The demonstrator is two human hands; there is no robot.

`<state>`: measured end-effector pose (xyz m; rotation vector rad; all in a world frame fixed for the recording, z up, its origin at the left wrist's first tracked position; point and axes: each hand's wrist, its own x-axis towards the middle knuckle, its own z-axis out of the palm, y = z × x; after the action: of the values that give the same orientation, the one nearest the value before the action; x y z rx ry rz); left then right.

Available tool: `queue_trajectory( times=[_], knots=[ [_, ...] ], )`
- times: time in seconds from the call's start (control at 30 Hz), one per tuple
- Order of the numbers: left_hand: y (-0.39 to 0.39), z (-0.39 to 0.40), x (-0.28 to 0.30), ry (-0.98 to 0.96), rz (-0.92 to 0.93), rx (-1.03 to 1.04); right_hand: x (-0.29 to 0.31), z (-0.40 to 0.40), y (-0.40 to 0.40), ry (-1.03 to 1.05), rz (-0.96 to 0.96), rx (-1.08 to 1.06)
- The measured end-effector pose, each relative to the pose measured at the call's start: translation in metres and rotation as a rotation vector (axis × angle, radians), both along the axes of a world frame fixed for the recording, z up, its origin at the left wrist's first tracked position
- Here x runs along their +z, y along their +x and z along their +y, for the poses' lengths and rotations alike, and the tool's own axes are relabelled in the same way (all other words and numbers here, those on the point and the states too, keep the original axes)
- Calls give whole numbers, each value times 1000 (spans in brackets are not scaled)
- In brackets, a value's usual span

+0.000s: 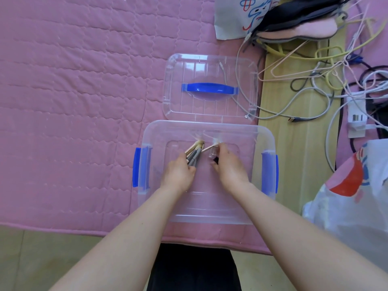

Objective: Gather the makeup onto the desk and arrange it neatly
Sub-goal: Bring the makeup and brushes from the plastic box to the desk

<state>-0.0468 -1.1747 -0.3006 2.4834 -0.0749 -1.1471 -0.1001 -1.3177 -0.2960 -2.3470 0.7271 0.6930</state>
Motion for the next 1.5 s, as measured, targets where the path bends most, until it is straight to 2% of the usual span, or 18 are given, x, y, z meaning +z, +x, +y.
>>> queue_trajectory(
  times=[0.13, 0.3, 0.43, 0.6, 0.8, 0.93, 1.0, 1.1, 1.3, 1.5],
  knots=[
    [-1, -1, -1, -14, 22, 35, -2, 5, 5, -24, -64, -123],
    [6, -7, 0, -85, 17, 170, -7, 9, -3, -55, -50, -161],
    [9, -9, 1, -87, 12, 235, -7, 11, -10, 1, -33, -258],
    [7, -10, 3, -88, 39, 206, -9, 5, -10, 38, 24, -186],
    [0, -5, 18, -125, 100, 268, 0, 1, -21, 199, 119, -276],
    [-1, -6, 35, -179, 94, 369, 14, 0, -21, 537, 155, -622],
    [0, -6, 44, -219, 86, 437, 22, 3, -19, 662, 114, -740],
    [-4, -3, 55, -264, 76, 504, 37, 4, -19, 713, 38, -705],
    [-16, 3, 88, -332, 42, 625, 82, 5, -24, 873, 83, -745],
    [-31, 15, 151, -401, -24, 715, 148, 10, -37, 1016, 87, -744]
  ],
)
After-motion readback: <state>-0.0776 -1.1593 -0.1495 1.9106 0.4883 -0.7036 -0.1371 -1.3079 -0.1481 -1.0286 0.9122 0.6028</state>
